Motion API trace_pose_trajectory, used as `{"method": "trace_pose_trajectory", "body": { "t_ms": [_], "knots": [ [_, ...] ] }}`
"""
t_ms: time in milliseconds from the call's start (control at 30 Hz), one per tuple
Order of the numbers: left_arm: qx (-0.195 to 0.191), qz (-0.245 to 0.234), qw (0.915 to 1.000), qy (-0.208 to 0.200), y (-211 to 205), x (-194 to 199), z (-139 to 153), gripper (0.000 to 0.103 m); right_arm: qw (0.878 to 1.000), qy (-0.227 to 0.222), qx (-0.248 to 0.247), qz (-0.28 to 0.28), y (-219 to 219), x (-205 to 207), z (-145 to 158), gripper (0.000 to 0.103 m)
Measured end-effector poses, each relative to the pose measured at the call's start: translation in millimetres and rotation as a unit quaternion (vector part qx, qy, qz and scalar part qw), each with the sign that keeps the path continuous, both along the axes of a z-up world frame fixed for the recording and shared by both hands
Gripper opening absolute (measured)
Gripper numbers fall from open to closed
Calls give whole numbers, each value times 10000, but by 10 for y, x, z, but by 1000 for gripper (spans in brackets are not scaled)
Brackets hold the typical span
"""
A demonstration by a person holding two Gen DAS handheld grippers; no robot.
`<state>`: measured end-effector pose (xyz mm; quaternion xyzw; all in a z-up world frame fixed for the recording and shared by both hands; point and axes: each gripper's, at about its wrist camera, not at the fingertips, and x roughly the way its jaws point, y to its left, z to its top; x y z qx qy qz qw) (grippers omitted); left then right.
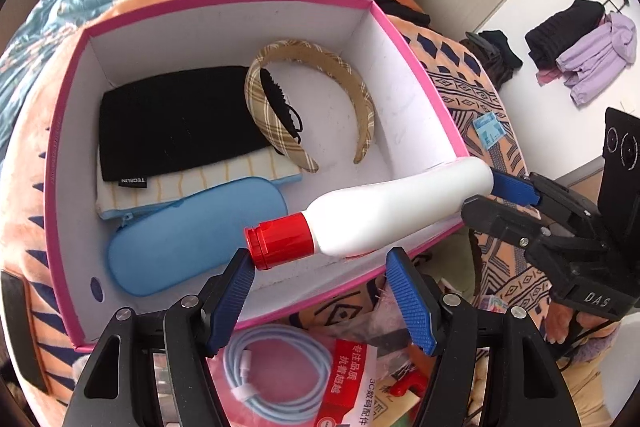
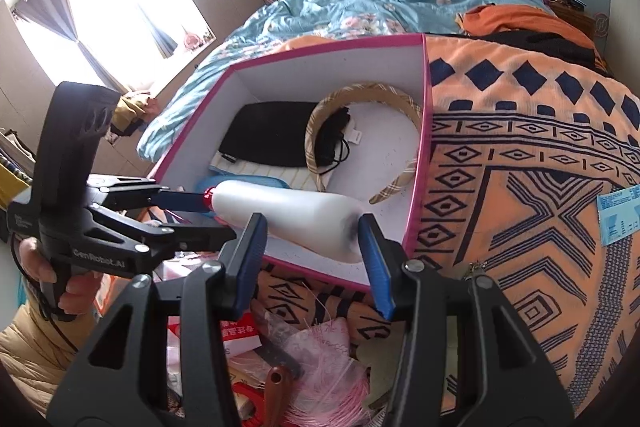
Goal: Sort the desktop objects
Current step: 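Lower the white bottle into the pink box beside the blue case, then open the left gripper to release the bottle in the box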
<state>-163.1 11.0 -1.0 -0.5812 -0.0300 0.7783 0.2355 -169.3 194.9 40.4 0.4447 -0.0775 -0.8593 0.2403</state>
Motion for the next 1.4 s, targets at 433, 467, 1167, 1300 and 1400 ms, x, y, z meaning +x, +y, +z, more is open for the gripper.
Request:
{"method": "trace_pose_trajectory", "body": {
  "t_ms": [433,467,1167,1300,1400],
  "knots": [
    [-296,-136,9963,-791,122,-345,-254,53,9976,-307,613,-97,-91,-229,-109,50],
    [-290,-120,9967,-742,130,-351,-252,53,9977,-263,619,-114,-102,-238,-102,50],
    [-325,278,9876,1509,17,357,189,79,9982,481,358,37,-193,139,-126,50],
    [-390,471,9808,1850,-12,590,211,85,9956,797,492,3,-238,350,-108,50],
    [-428,575,9770,2011,-71,728,194,86,9942,953,506,-31,-255,496,-106,51]
  ]
}}
